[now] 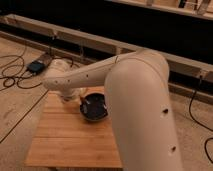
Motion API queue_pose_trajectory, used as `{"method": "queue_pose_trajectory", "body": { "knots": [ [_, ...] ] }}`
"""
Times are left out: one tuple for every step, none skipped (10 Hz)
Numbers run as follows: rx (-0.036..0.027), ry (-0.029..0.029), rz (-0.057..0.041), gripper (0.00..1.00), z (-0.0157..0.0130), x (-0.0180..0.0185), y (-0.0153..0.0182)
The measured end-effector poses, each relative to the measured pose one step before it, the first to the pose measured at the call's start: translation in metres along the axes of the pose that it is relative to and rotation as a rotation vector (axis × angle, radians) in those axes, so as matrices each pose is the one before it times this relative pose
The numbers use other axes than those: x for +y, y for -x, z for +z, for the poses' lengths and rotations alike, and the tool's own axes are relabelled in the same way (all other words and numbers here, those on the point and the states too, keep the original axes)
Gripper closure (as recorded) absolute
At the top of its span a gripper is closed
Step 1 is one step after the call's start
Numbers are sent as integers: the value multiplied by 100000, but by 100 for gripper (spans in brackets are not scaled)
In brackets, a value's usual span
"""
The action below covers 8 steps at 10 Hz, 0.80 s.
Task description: Place the pepper in the ceramic bowl
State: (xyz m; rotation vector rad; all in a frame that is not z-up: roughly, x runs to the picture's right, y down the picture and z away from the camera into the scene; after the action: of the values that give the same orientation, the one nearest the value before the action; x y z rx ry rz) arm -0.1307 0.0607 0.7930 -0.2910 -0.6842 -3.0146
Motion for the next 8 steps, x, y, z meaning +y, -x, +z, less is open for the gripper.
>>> {"method": "queue_pose_trajectory", "body": {
  "knots": [
    [-1010,-334,2709,98,192,195,1852],
    [-615,-713,2123,91,380,82,1432],
    [-318,-981,2311,81,533,100,1446],
    [-521,-844,1688,72,513,69,1126],
    [-738,-1145,1828,61,692,14,1226],
    [-297,-884,1489,48,655,59,929],
    [-202,-247,437,41,297,44,332],
    [64,-227,176,32,324,4,142]
  ]
}}
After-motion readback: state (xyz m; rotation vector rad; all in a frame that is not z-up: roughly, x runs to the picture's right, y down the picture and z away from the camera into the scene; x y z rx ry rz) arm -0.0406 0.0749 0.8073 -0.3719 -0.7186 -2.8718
